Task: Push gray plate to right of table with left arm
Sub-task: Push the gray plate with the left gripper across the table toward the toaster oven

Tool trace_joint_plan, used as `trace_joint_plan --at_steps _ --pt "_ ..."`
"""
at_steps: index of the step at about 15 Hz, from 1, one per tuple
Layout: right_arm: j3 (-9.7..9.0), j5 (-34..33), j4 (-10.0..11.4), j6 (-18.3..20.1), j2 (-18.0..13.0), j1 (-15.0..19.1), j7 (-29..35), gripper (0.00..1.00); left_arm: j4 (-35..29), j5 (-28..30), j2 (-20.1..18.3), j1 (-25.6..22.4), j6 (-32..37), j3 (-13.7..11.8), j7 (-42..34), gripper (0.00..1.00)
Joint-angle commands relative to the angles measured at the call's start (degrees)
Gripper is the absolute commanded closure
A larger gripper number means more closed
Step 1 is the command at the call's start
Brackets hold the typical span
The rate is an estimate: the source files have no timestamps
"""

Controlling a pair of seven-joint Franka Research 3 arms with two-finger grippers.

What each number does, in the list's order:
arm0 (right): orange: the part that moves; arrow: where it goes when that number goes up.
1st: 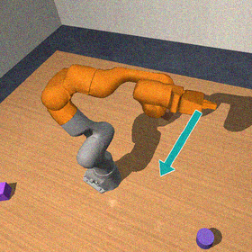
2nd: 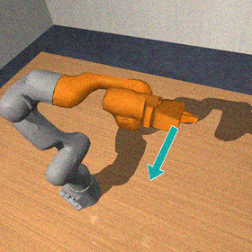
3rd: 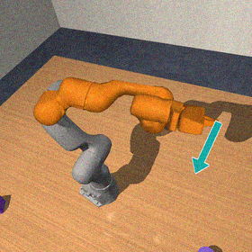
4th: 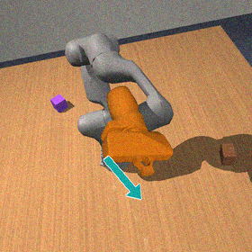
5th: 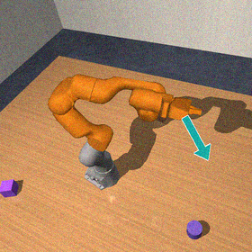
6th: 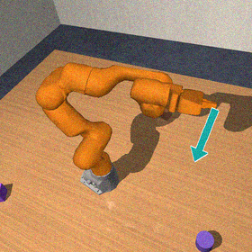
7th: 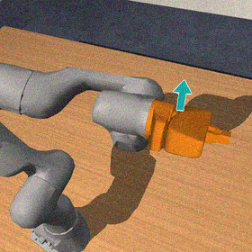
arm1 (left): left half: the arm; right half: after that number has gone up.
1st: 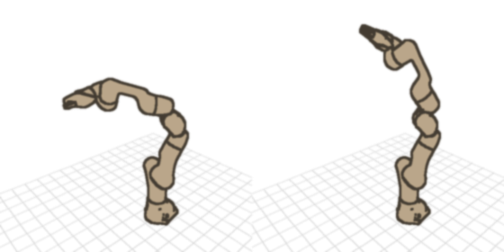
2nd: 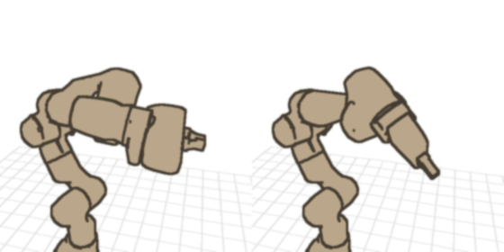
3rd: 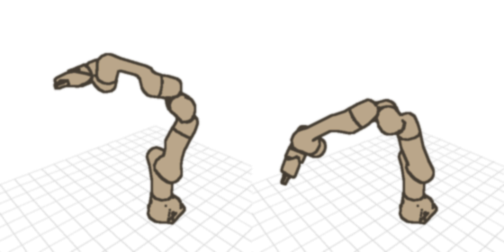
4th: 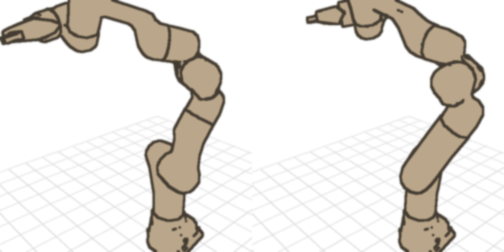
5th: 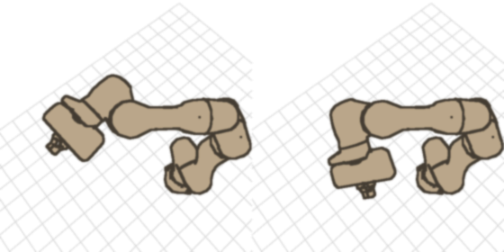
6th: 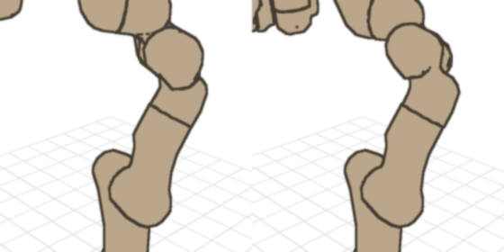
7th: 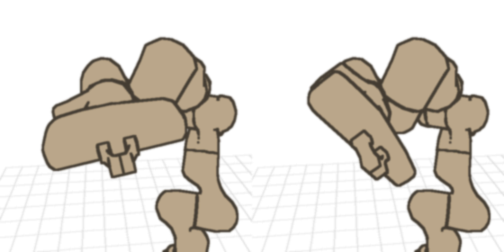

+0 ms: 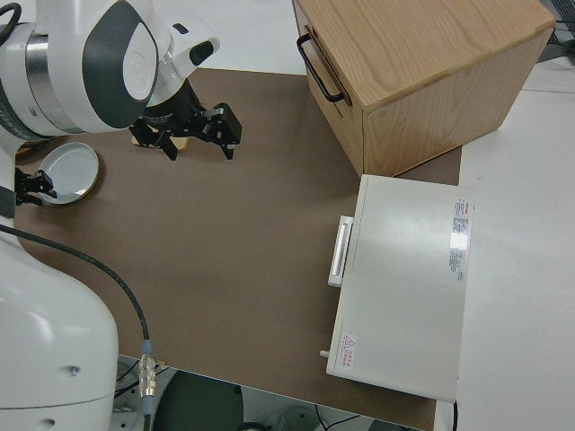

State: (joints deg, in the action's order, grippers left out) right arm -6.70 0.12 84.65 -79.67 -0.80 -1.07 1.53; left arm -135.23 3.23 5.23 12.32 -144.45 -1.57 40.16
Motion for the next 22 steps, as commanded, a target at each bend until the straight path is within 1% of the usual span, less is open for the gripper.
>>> trace_joint_plan --at_steps 1,8,17,19,22 --pt "-0.86 0.6 -0.5 0.8 -0.2 1.2 0.1 0.017 -1.1 -0.8 1.0 0.7 -0.9 -0.5 1.0 1.0" --pt "-0.77 0.6 -0.5 0.8 -0.2 1.2 0.1 0.017 -1.1 -0.8 1.0 1.5 -0.8 -0.5 1.7 1.0" --pt "-0.86 0.6 -0.5 0.8 -0.2 1.2 0.1 0.017 -0.5 -0.8 1.4 7.3 -0.7 -0.4 9.8 1.0" --pt "-0.77 0.6 -0.5 0.8 -0.2 1.2 0.1 0.017 0.0 -0.8 1.6 8.7 -0.7 0.4 13.0 1.0" --pt "-0.86 0.6 -0.5 0.8 -0.2 1.2 0.1 0.017 1.1 -0.8 2.1 11.7 -0.7 0.5 17.4 1.0"
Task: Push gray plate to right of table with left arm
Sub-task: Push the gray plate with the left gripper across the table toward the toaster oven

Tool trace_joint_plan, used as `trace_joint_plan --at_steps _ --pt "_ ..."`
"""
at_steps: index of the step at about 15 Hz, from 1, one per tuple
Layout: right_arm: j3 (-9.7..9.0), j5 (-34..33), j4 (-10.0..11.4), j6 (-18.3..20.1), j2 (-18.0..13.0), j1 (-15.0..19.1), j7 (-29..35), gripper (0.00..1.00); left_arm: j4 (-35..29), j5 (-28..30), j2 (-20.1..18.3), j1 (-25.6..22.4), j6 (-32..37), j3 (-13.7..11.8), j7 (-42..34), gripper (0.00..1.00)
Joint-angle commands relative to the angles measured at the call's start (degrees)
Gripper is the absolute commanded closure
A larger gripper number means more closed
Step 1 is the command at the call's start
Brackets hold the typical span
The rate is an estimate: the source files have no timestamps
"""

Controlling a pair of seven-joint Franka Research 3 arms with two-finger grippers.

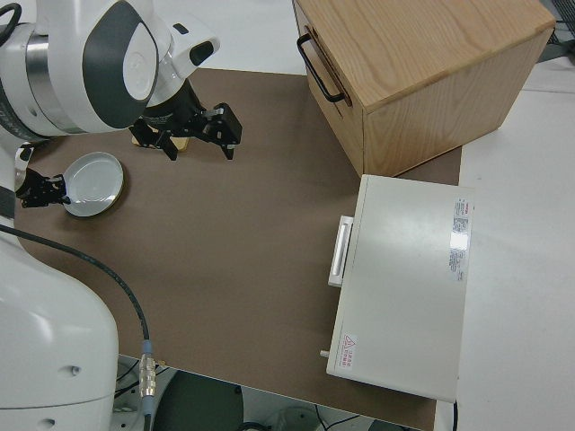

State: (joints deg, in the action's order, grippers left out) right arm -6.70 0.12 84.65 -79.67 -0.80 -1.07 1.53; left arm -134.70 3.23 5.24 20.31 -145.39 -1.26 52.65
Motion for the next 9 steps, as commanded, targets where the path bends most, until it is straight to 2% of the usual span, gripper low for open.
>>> trace_joint_plan --at_steps 1,4,9 --pt "-0.77 0.6 -0.5 0.8 -0.2 1.2 0.1 0.017 0.7 -0.8 2.2 4.5 0.4 0.2 5.9 1.0" --pt "-0.86 0.6 -0.5 0.9 -0.2 1.2 0.1 0.017 1.8 -0.8 2.5 6.8 0.5 0.6 10.3 1.0" --pt "-0.77 0.6 -0.5 0.8 -0.2 1.2 0.1 0.017 5.0 -0.8 5.0 11.9 0.9 0.6 17.3 1.0"
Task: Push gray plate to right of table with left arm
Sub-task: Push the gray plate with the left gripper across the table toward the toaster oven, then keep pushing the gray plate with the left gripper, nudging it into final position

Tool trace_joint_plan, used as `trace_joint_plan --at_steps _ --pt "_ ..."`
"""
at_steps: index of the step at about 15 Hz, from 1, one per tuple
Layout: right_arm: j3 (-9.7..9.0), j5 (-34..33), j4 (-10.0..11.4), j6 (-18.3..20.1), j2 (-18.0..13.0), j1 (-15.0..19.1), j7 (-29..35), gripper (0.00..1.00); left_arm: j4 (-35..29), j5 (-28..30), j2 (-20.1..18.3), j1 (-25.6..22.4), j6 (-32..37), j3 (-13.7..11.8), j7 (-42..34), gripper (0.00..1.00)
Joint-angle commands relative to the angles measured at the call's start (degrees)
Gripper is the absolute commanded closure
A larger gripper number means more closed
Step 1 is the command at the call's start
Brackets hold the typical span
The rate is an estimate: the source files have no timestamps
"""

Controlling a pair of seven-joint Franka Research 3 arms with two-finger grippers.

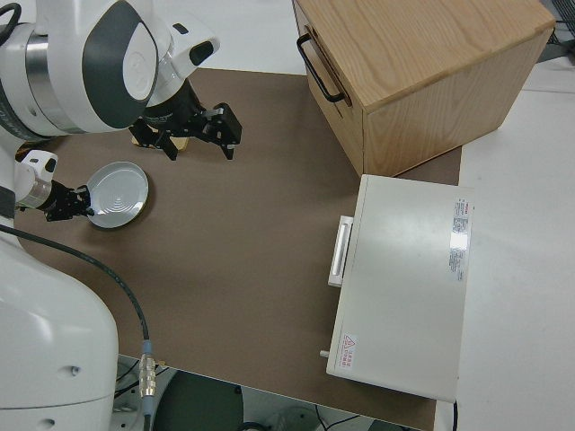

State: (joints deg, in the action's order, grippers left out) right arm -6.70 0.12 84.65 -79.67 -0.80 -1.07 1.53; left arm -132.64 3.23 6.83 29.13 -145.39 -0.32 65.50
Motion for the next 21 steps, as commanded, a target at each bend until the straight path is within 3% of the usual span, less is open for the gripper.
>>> trace_joint_plan --at_steps 1,13,16,21 --pt "-0.77 0.6 -0.5 0.8 -0.2 1.2 0.1 0.017 3.6 -0.8 3.8 4.0 0.9 -0.2 5.7 1.0" --pt "-0.77 0.6 -0.5 0.8 -0.2 1.2 0.1 0.017 18.5 -0.9 14.6 16.0 2.0 0.0 22.2 1.0" --pt "-0.86 0.6 -0.5 0.8 -0.2 1.2 0.1 0.017 23.8 -0.9 17.6 18.9 5.5 -0.1 24.3 1.0" --pt "-0.86 0.6 -0.5 0.8 -0.2 1.2 0.1 0.017 26.3 -1.3 19.7 22.5 6.0 -0.1 26.2 1.0"
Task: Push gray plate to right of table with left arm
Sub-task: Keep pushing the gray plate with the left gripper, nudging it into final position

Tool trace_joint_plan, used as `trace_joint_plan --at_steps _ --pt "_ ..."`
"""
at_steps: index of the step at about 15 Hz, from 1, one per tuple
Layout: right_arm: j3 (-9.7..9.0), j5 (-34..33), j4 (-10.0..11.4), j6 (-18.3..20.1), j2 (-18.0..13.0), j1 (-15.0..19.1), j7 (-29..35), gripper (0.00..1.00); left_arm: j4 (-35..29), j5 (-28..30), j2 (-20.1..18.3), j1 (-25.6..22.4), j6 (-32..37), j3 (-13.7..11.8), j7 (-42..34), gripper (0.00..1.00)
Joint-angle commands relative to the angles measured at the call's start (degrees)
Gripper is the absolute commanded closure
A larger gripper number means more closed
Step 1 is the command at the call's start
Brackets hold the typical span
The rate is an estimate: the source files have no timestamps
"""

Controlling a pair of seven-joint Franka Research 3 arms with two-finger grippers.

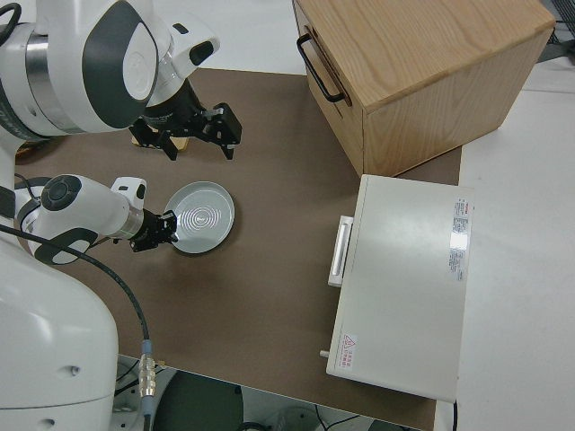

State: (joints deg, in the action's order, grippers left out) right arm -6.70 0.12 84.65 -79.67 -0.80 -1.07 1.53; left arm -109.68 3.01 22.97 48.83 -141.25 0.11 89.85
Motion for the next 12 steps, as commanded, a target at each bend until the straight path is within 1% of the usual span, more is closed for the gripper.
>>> trace_joint_plan --at_steps 1,4,6,8,12 --pt "-0.86 0.6 -0.5 0.8 -0.2 1.2 0.1 0.017 4.7 -1.8 4.5 3.4 1.9 -0.6 3.5 1.0" --pt "-0.86 0.6 -0.5 0.8 -0.2 1.2 0.1 0.017 9.2 -5.5 7.5 4.7 1.9 -0.5 8.5 1.0" --pt "-0.86 0.6 -0.5 0.8 -0.2 1.2 0.1 0.017 11.8 -7.0 9.8 5.8 2.0 -0.5 10.5 1.0" --pt "-0.86 0.6 -0.5 0.8 -0.2 1.2 0.1 0.017 12.6 -7.0 10.6 6.3 2.0 -0.5 10.8 1.0" --pt "-0.86 0.6 -0.5 0.8 -0.2 1.2 0.1 0.017 13.0 -7.0 10.6 6.8 2.0 -0.5 10.9 1.0"
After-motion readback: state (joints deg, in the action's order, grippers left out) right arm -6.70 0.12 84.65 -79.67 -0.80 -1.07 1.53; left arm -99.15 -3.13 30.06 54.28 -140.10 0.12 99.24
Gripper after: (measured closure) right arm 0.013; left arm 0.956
